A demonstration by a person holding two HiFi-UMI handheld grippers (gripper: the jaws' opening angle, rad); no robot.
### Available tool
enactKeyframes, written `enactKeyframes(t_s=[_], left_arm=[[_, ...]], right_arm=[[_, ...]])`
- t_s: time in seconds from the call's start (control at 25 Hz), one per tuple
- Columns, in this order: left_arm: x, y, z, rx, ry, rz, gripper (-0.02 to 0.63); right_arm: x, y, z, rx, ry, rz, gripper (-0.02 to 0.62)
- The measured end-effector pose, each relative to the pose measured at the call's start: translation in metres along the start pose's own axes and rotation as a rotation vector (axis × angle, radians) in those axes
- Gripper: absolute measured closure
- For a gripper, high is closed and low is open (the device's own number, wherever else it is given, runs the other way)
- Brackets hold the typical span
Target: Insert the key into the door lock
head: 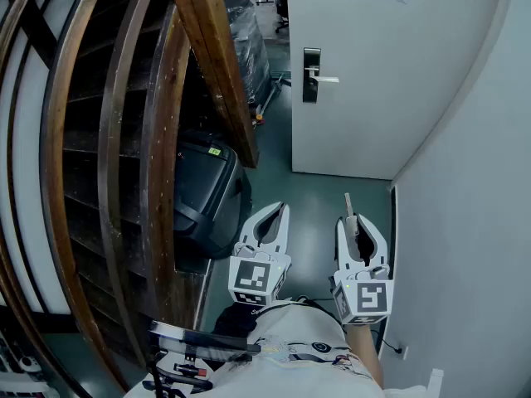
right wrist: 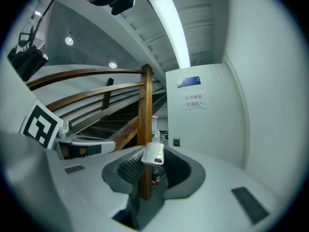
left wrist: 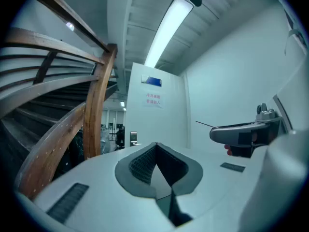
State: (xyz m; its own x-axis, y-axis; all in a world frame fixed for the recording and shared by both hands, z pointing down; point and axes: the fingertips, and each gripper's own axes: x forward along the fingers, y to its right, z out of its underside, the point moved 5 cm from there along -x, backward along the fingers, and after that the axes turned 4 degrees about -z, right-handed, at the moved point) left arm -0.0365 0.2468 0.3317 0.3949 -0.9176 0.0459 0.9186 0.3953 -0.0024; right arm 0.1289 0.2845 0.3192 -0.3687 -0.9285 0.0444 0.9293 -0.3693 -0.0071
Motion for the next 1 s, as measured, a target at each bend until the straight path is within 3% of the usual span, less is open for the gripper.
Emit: enactKeyframes(t_s=[1.0], left_arm=[[0.019,0.038,0.032,-0.011,-0.076,-0.053,0.601]], right_arm=[[0.009,0.032,0.024,0.048,-0.014,-0.116,0.476]])
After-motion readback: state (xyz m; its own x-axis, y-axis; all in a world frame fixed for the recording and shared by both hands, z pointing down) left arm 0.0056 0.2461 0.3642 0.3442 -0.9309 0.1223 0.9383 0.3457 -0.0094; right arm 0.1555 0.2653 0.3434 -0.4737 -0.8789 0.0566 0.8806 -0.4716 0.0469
